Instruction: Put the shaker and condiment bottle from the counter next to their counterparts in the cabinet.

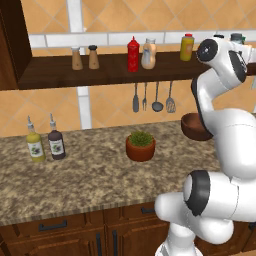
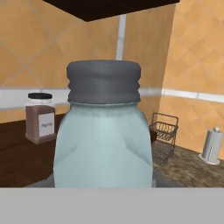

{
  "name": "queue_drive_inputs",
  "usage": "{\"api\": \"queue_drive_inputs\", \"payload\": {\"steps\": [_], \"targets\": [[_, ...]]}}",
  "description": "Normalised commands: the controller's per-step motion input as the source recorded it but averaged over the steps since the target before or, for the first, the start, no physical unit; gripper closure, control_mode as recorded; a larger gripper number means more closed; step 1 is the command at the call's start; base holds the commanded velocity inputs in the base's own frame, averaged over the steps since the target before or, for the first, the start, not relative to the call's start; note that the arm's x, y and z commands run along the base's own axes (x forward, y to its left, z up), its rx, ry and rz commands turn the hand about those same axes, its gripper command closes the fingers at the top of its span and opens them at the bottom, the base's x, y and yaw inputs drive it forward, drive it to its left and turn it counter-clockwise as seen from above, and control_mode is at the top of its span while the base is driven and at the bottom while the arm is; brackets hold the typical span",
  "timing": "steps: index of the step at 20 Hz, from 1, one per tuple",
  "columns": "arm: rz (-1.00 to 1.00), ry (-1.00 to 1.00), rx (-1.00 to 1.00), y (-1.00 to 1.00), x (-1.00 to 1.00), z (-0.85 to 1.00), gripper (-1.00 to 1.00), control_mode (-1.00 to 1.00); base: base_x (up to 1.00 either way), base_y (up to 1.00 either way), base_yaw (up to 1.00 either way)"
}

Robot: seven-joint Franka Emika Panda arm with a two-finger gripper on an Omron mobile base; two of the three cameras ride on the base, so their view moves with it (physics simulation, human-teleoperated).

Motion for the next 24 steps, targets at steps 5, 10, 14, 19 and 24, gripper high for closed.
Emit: {"api": "queue_drive_inputs", "payload": {"steps": [5,10,14,19,24], "targets": [[0.00,-0.21,0.00,-0.03,0.00,-0.49,1.00,-1.00,0.00,0.00,0.00],[0.00,0.04,0.00,0.00,0.09,0.01,1.00,-1.00,0.00,0.00,0.00],[0.00,0.06,0.00,0.00,0.07,0.00,1.00,-1.00,0.00,0.00,0.00],[0.00,0.00,0.00,0.00,0.12,0.00,1.00,-1.00,0.00,0.00,0.00],[0.00,0.08,0.00,-0.05,0.28,-0.04,1.00,-1.00,0.00,0.00,0.00]]}}
